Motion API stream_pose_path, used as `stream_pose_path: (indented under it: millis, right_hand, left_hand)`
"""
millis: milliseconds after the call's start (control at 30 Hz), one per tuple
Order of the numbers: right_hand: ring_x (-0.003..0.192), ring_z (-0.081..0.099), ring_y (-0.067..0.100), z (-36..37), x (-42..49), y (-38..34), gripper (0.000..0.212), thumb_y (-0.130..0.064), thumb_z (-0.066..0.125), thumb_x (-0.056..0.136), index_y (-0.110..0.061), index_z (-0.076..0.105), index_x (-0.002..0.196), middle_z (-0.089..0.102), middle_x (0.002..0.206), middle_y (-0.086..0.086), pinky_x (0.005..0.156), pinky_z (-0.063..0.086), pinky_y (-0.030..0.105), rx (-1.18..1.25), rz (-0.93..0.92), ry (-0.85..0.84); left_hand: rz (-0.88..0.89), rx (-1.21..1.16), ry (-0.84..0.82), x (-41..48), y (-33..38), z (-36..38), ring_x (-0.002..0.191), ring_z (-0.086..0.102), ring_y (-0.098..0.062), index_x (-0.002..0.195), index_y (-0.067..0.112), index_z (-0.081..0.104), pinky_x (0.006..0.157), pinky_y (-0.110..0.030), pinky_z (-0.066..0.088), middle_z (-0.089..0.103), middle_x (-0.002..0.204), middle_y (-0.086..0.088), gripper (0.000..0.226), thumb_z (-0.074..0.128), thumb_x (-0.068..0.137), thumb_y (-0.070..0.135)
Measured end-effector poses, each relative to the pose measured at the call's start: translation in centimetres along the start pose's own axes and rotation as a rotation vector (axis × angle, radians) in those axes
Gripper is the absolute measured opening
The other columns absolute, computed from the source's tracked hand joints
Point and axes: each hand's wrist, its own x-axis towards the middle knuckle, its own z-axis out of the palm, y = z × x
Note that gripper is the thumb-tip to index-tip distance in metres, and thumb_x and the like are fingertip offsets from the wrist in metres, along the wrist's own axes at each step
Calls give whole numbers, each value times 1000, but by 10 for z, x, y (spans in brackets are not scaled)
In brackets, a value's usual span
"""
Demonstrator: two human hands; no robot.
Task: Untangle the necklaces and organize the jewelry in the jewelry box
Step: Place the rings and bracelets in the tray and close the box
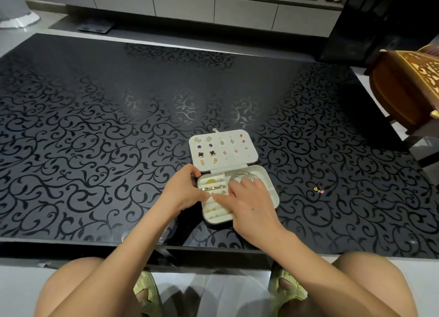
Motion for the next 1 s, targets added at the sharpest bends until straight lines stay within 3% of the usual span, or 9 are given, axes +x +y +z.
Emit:
stream_pose_path:
  millis: [133,200,300,367,467,667,800,1000]
  right_hand:
    - [62,46,21,-1,-1,-4,49,-5,50,56,-29,73,92,49,66,-4,67,10,28,16,21,41]
    - [61,47,21,-6,-4,2,45,-7,45,65,-28,73,94,50,66,-4,66,17,28,23,73,135]
    - [65,52,24,-26,-19,38,31,-3,63,73,-21,72,97,57,71,-3,61,34,30,7,337,199]
    - [79,57,27,-41,-35,77,16,-16,64,84,-20,73,98,64,83,1,70,41,38,-59,571,80]
    - [98,56,26,-46,-51,127,22,-36,58,90,-23,70,104,66,99,2,82,41,37,-93,772,-159]
    - [103,55,24,-25,-50,149,28,-47,57,88,-23,65,100,66,99,0,86,40,34,-134,740,-253]
    - [99,56,22,-17,-49,153,16,-40,59,89,-25,58,83,65,91,-2,84,41,33,-149,737,-263]
    - [92,57,23,-19,-44,154,23,-32,63,88,-26,57,67,62,78,-4,82,44,36,-27,780,-230]
  left_hand:
    - [-26,-15,-4,1,1,0,66,47,-10,102,14,49,55,-21,33,51,75,5,40,72,71,4]
    - [-29,-22,-10,2,0,0,70,49,-14,100,14,49,58,-22,35,53,77,2,39,73,71,5]
    - [-31,-43,-4,2,-3,-2,74,51,-15,99,15,51,60,-22,36,54,80,1,38,77,71,12]
    - [-30,-14,31,1,-3,-2,78,53,-16,100,16,51,62,-24,36,56,84,2,42,81,70,20]
    - [4,59,143,0,1,-2,85,54,-16,100,20,51,67,-28,35,53,86,7,40,79,72,25]
    - [69,66,232,1,4,-1,76,52,-15,94,20,56,62,-29,35,55,83,3,11,59,84,14]
    - [68,58,262,-1,3,-4,67,48,-9,89,21,58,55,-26,34,53,78,6,15,52,86,7]
    - [89,30,259,-13,4,-14,62,43,-8,89,20,60,52,-23,30,51,79,6,26,42,89,0]
